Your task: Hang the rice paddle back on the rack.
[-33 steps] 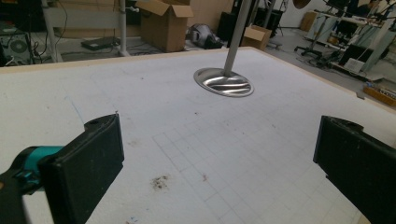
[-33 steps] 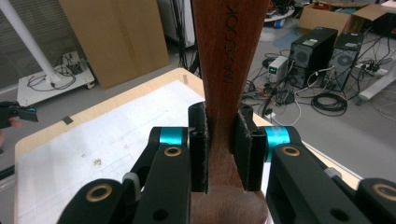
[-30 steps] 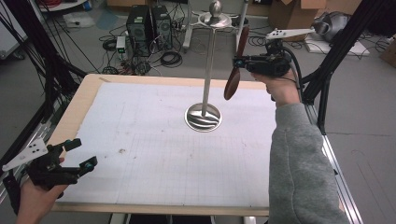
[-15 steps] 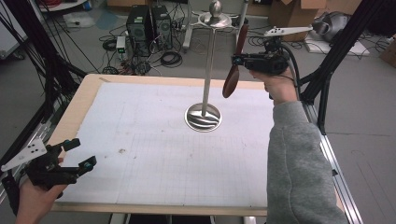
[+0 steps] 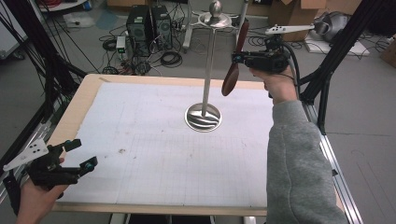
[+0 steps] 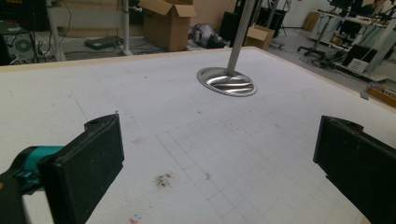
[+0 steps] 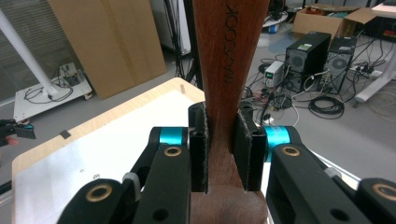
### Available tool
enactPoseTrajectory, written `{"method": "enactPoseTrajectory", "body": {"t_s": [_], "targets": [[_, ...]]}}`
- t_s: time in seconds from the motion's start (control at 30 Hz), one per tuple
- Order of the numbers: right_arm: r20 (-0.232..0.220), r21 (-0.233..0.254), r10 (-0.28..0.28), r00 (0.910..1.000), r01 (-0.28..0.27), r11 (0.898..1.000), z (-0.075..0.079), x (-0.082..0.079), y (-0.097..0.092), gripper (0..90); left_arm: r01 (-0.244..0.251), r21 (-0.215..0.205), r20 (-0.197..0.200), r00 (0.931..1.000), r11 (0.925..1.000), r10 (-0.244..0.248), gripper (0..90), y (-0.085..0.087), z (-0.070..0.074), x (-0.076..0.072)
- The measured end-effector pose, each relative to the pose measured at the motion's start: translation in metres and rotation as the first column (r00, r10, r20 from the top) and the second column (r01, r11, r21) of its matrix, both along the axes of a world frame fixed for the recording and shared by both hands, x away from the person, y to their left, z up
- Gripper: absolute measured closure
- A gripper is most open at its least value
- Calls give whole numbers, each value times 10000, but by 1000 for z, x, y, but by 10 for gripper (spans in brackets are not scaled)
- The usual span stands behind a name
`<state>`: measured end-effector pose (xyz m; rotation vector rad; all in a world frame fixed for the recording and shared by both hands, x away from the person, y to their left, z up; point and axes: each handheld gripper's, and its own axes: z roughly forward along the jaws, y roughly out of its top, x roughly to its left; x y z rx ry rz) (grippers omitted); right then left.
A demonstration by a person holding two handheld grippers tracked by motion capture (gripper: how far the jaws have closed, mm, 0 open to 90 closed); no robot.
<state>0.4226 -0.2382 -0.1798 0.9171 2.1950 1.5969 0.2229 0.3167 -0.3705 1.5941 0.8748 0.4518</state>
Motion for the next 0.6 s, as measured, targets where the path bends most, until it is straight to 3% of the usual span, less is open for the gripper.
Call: {"method": "enactPoseTrajectory", "body": {"t_s": [0.6], "targets": [[-65,-39,43,10000,-44,10000,-1,3,9,776,62,21,-30,10000,10000,-62,22,-2,0,-1]]}}
